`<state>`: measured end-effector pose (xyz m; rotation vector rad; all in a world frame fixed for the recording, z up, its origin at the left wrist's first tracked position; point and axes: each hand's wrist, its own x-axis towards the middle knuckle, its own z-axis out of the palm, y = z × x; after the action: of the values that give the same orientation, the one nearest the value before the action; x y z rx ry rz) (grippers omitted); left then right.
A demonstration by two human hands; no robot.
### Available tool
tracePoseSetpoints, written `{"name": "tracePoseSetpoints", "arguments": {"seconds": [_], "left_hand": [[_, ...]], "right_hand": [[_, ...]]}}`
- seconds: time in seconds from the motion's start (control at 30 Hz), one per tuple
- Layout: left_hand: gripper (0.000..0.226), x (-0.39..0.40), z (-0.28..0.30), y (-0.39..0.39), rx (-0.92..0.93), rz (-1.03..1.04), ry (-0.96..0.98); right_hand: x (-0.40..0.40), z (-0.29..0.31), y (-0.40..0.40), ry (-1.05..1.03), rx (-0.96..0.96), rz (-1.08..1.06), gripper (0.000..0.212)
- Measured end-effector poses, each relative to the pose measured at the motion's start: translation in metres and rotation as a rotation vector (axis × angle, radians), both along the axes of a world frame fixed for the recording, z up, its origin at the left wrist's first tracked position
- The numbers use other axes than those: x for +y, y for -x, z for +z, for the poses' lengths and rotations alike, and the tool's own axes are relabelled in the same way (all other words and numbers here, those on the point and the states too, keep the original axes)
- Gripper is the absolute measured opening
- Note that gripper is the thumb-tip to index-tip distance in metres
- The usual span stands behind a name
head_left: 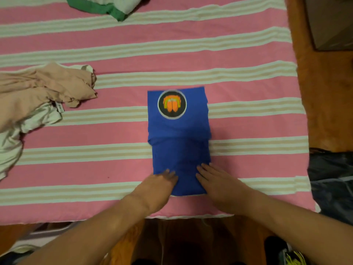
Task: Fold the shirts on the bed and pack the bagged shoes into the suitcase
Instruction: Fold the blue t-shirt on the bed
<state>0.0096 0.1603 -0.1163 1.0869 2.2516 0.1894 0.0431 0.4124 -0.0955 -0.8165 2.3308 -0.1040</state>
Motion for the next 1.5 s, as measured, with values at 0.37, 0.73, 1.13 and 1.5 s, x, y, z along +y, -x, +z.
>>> {"name": "tracePoseSetpoints", "arguments": {"seconds": [0.37, 0.73, 1.13, 1.5], "left_hand": [[0.021, -0.002, 0.062, 0.086, -0.655, 1.589, -0.429], [0.044, 0.02, 0.018, 0.094, -0.01, 1.53, -0.479], [0.061, 0.032, -0.052, 0.057, 0.346, 0.46, 0.057], [0.069, 0.041, -0.014, 0.059, -0.2, 1.254, -0.196]], "right_hand": [[0.001, 0.034, 0.115, 0.481, -0.299, -1.104, 0.009], [-0.026, -0.01, 0.129, 0.355, 0.014, -1.36, 0.013], [-0.047, -0.059, 0.086, 0.048, 0.36, -0.626, 0.067], [-0.053, -0.042, 0.071, 0.177, 0.171, -0.99, 0.073]]}}
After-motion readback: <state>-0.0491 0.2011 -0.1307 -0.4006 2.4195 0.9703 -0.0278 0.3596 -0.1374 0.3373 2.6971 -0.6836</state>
